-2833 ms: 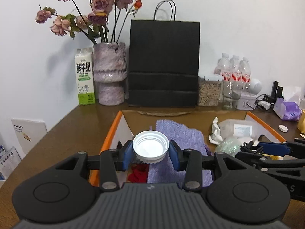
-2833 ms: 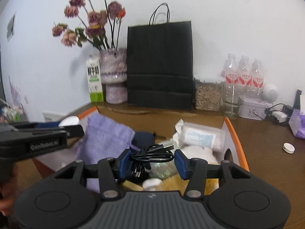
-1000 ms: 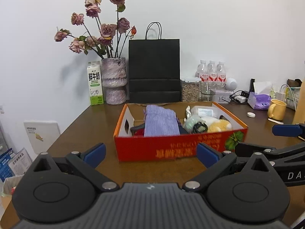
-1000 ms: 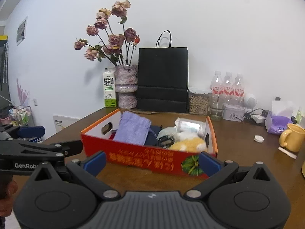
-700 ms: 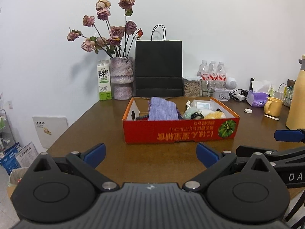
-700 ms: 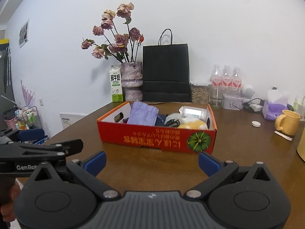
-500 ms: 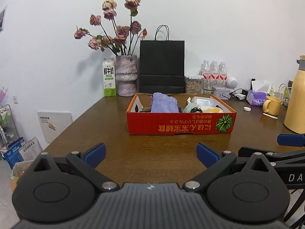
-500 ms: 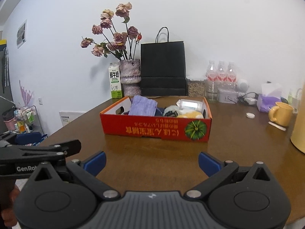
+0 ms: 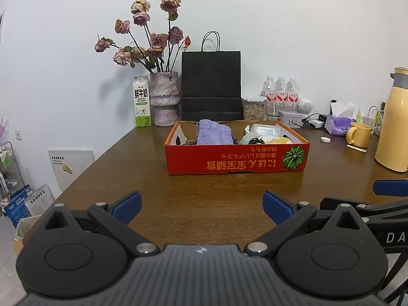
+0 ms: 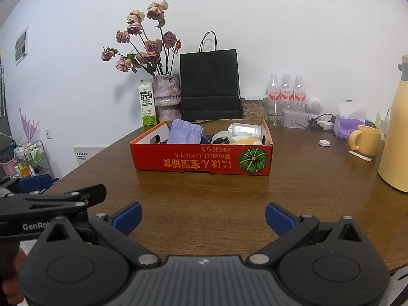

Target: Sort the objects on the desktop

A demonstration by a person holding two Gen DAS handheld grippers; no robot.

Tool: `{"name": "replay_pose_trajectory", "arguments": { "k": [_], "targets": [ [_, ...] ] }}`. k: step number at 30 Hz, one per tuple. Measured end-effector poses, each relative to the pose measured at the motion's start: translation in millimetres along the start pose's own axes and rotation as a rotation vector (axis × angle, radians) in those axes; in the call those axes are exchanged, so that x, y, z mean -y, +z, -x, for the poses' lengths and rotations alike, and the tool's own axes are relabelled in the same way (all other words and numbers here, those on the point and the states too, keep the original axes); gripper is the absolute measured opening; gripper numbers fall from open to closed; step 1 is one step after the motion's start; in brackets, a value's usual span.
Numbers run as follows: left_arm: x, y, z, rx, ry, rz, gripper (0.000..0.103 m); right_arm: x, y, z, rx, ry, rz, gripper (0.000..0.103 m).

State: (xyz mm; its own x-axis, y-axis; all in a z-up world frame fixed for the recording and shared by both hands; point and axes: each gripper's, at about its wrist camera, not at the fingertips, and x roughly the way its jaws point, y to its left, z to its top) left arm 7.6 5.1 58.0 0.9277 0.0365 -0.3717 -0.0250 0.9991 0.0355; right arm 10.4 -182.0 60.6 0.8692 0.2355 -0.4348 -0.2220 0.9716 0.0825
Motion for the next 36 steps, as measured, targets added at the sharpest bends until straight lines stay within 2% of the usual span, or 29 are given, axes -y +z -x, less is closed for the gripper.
{"name": "replay_pose_trajectory", "arguments": {
  "k": [36],
  "targets": [
    [1.3,0.6,0.1,0.005,0.004,-0.007,0.103,0.1,-0.2,-1.3,0.006,-0.006,0.004,0.103]
  ]
}}
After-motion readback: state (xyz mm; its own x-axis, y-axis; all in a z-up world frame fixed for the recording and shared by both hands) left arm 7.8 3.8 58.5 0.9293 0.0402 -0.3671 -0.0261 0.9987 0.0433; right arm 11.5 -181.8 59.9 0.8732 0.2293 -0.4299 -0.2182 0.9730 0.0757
